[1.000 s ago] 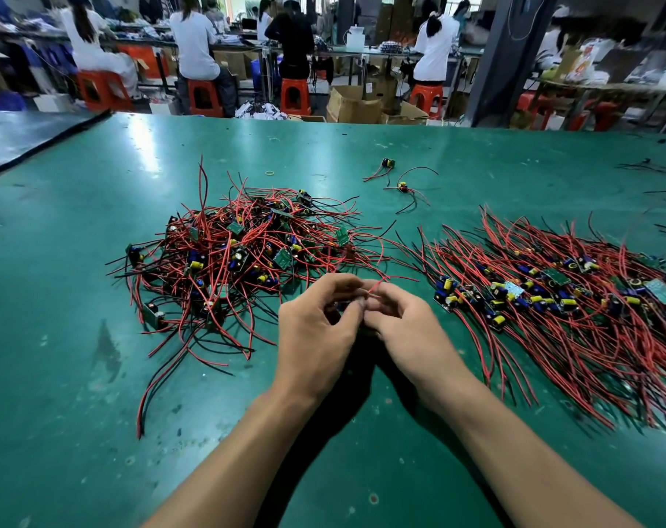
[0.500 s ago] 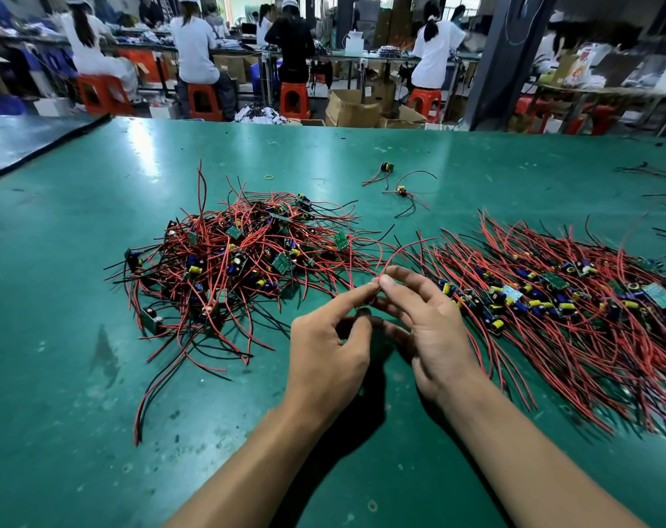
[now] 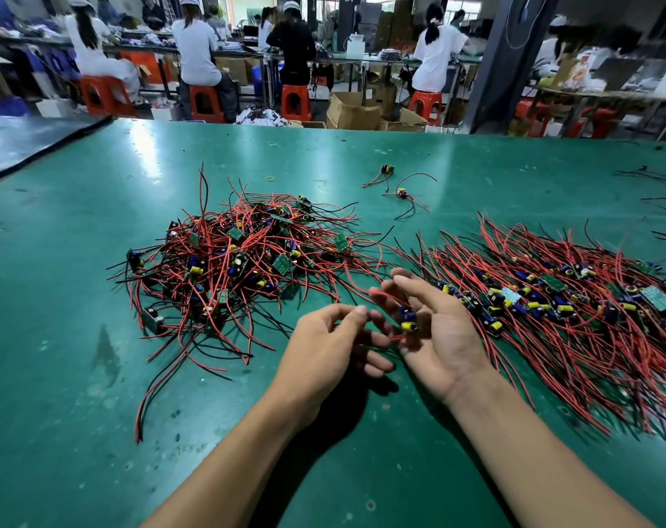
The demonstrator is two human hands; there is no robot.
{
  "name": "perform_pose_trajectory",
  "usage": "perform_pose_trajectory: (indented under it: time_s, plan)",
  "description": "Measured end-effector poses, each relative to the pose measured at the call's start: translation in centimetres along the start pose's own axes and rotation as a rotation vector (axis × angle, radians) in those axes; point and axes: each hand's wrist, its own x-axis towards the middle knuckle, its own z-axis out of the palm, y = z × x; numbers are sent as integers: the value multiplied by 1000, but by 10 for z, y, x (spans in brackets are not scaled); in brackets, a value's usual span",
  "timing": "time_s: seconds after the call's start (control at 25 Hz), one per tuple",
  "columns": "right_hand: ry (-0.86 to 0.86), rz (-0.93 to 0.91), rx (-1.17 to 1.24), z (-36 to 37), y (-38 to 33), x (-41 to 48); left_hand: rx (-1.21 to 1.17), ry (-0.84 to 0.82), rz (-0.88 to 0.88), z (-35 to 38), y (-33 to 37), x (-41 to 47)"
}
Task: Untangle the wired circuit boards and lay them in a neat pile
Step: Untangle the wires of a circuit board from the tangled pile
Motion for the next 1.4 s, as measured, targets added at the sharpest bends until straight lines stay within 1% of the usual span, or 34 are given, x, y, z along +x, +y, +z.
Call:
perform_pose_trajectory:
  time_s: [0.16,0.24,0.4,0.52,0.68,0.76,0.84,0.92,0.96,1.0,1.12,1.2,1.28,1.4]
  plan:
    - [-80,38,19,2,0,-3,-152,-133,-106,-11,10,0]
    - [-123,75,65,3,-2,-4,-181,-177,-141,-14,12,0]
    - [-184,78,206,2,-10,-4,-206,-106,-161,-16,11,3]
    - [-154,83,317,2,-17,-4,-195,-71,-134,-16,11,4]
    - [-94,101,410,-1,-23,-1,-275,-3,-127,-18,11,8]
    - [-75,100,468,-4,-29,0,-221,-5,-121,-22,12,10]
    - [-111,140,566,-11,-37,-2,-199,-50,-156,-29,15,12]
    - [-204,221,686,-17,-43,-4,-285,-71,-203,-34,17,14]
    - [-231,248,696,-17,-43,-4,-308,-67,-208,-34,17,14]
    - [-234,252,650,-15,-41,-4,-294,-69,-200,-32,15,14]
    - [-231,206,334,-1,-24,-5,-216,-171,-155,-20,7,11]
    - [-234,134,128,5,-10,-6,-151,-222,-126,-17,5,8]
    - [-208,35,-43,7,-5,-6,-101,-231,-101,-18,6,6]
    - [-207,-16,-118,8,-6,-6,-75,-247,-90,-19,7,4]
